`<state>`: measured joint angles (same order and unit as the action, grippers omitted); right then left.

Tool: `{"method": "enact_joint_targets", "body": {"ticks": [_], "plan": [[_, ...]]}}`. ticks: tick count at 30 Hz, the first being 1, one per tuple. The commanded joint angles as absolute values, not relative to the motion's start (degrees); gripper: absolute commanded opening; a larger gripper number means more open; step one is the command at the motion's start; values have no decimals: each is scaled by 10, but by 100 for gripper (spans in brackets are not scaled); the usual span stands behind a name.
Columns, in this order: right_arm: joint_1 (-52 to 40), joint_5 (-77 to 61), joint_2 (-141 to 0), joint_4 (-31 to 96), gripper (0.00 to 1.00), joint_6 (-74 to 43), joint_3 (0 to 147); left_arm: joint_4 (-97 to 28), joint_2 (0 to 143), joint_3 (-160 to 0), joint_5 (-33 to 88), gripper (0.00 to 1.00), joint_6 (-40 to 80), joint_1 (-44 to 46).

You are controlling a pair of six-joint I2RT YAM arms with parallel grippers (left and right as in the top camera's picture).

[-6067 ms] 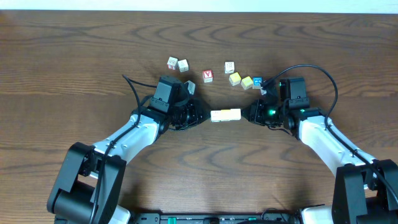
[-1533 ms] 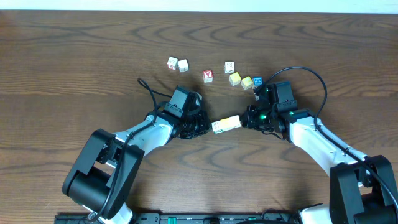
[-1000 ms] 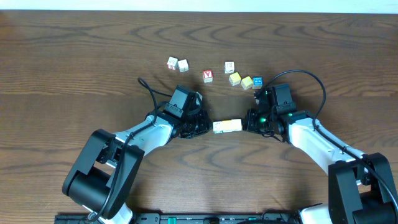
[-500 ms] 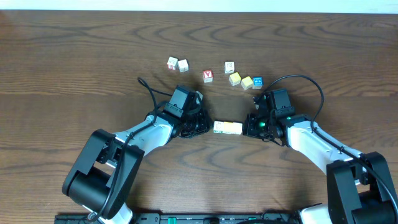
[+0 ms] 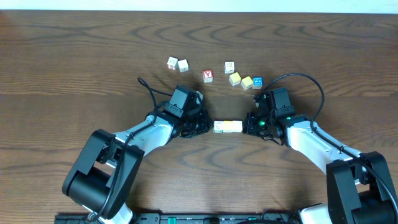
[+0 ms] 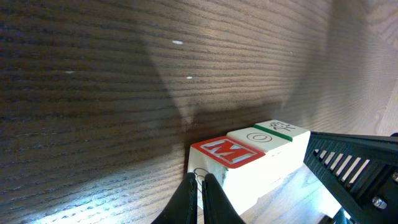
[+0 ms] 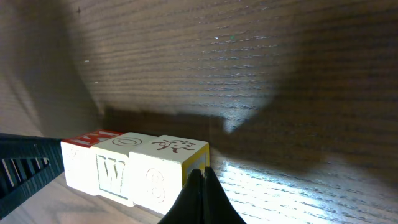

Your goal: Lift 3 blocks

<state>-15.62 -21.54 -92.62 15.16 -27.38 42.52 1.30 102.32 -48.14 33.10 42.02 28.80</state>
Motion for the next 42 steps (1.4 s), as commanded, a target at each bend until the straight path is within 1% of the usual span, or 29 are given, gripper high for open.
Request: {"method": "enact_joint_targets", "body": {"ticks": [1, 8, 24, 29, 42], "plan": [[-181, -298, -930, 141, 1, -265, 427, 22, 1027, -499, 392, 7, 423, 319], [-181, -298, -930, 141, 1, -265, 427, 21, 1027, -499, 367, 7, 425, 332], [-181, -300, -930, 149, 1, -266, 427, 13, 1027, -499, 333, 8, 405, 332], [-181, -305, -930, 157, 1, -274, 427, 3, 1027, -499, 305, 8, 401, 332], [-181, -305, -929, 166, 1, -285, 427, 2, 1027, -499, 289, 8, 395, 332]]}}
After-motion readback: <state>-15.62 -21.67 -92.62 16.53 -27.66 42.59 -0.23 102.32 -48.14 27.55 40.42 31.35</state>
